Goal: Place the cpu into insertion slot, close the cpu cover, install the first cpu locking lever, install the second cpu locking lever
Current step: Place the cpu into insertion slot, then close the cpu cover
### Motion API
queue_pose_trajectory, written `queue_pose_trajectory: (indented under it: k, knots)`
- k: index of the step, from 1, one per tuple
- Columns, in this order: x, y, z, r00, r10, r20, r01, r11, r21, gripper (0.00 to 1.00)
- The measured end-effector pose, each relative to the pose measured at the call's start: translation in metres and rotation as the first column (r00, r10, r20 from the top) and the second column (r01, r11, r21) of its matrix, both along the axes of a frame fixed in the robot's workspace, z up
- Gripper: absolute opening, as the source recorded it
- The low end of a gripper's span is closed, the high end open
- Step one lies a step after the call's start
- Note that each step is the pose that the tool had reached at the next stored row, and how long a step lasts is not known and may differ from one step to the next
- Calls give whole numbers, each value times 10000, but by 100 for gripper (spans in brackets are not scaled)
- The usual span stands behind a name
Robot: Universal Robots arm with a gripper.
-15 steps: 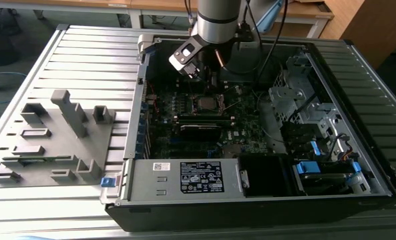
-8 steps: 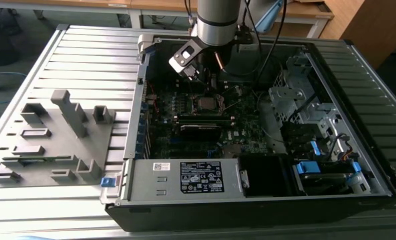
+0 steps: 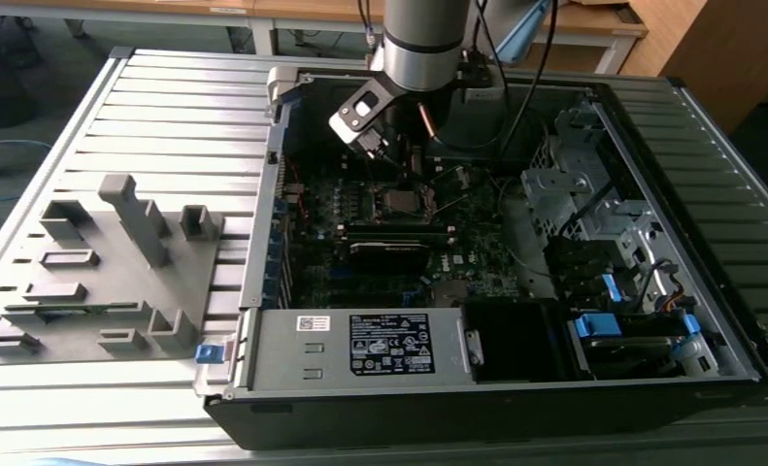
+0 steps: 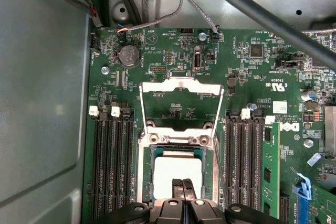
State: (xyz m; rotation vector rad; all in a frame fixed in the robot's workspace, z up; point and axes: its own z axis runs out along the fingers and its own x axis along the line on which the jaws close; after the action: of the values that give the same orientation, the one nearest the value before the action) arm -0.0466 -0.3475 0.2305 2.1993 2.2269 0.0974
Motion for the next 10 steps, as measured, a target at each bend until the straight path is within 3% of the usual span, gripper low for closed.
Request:
queue_pose_trajectory:
  k: [10]
  knots:
    - [0, -11, 0, 10000, 0, 0, 0, 10000, -1, 11]
